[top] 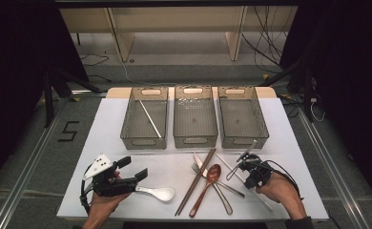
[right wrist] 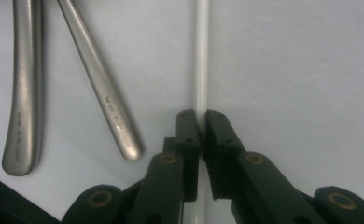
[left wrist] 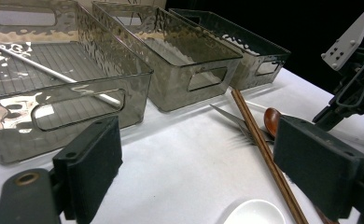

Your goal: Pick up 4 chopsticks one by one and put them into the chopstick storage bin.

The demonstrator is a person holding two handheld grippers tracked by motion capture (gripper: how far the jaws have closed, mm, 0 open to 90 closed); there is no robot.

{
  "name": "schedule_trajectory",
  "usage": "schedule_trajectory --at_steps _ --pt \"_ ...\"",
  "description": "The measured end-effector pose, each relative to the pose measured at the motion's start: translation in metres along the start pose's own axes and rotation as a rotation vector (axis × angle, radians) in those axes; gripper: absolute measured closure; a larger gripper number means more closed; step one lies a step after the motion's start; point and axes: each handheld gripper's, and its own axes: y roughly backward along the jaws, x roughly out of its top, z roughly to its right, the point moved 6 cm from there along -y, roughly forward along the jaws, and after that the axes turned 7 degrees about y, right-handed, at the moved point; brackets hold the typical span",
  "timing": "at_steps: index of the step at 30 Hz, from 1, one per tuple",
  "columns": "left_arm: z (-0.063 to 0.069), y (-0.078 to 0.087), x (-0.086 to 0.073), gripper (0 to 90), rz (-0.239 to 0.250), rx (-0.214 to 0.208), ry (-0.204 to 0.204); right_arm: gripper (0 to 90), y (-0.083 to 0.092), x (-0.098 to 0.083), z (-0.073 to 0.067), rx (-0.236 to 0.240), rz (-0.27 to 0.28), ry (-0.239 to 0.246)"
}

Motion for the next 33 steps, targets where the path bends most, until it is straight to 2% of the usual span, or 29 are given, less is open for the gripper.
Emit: schedule_trajectory --at_steps 12,22,33 --pt "0.0 0.0 0.0 14.8 -0.001 0.001 0.002 85.0 0.02 0.001 -0.006 -0.013 0.054 0.038" --pt "0.0 0.0 0.0 14.8 0.001 0.001 0.004 85.1 0.029 0.003 -0.009 -0.006 0.092 0.065" --pt "-0.001 -0.001 -0.001 14.8 -0.002 0.002 0.002 85.1 0.042 0.011 -0.012 0.021 0.191 0.103"
